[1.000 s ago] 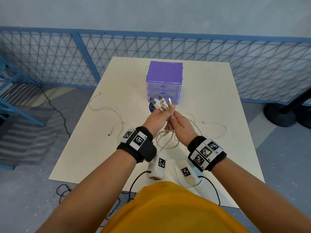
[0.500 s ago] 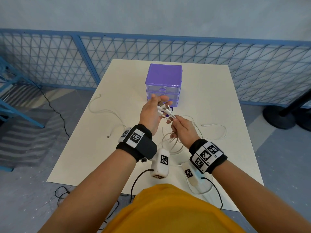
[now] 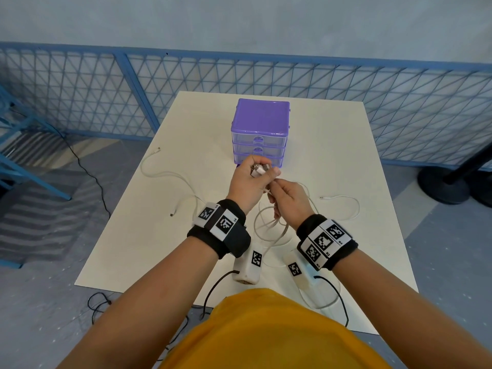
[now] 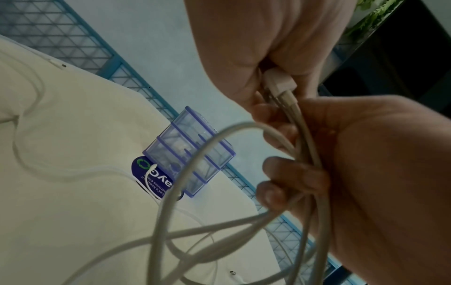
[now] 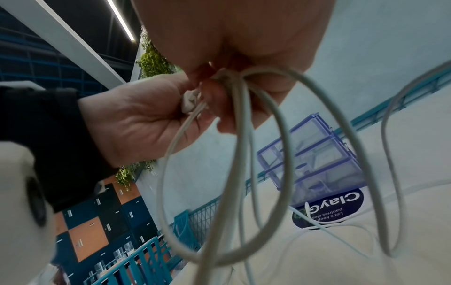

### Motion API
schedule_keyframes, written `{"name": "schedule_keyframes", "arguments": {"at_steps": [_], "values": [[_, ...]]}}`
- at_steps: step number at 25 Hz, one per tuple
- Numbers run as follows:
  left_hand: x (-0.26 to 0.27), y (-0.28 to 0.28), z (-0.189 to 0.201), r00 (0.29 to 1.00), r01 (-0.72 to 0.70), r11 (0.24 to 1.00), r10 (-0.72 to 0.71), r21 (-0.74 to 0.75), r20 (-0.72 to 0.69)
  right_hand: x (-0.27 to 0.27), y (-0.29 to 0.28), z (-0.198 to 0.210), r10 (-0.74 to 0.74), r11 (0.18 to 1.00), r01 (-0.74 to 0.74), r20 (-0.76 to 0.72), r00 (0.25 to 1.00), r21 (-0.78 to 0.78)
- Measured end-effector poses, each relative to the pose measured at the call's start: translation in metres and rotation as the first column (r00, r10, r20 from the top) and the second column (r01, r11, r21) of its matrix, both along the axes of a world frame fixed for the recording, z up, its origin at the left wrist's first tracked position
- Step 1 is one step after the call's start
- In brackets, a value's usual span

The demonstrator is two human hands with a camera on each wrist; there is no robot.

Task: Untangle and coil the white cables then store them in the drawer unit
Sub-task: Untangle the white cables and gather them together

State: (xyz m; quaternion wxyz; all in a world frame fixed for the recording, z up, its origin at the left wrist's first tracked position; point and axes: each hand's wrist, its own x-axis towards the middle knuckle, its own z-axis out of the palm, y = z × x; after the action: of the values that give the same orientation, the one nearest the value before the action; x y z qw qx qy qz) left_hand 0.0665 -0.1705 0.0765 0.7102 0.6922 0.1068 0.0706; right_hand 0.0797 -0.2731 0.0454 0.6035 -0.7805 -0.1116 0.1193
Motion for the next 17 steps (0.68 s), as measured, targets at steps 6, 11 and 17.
{"name": "schedule_keyframes", "arguments": {"at_steps": [6,11,17], "values": [[0.002,-0.003,0.007,0.999,-0.047,0.999,0.047,-0.016,0.004,0.002,0.005,0.001,0.032,0.994,-0.015,0.152,0.988,-0.109],[0.003,0.005,-0.001,0.999,-0.041,0.997,0.039,-0.062,-0.023,0.005,0.0,0.005,0.214,0.968,-0.21,0.01,0.977,-0.137],[-0.004,0.015,-0.016,0.99,0.077,0.985,-0.094,-0.156,-0.104,0.009,0.001,0.004,0.098,0.995,-0.098,-0.012,0.995,0.036]]}}
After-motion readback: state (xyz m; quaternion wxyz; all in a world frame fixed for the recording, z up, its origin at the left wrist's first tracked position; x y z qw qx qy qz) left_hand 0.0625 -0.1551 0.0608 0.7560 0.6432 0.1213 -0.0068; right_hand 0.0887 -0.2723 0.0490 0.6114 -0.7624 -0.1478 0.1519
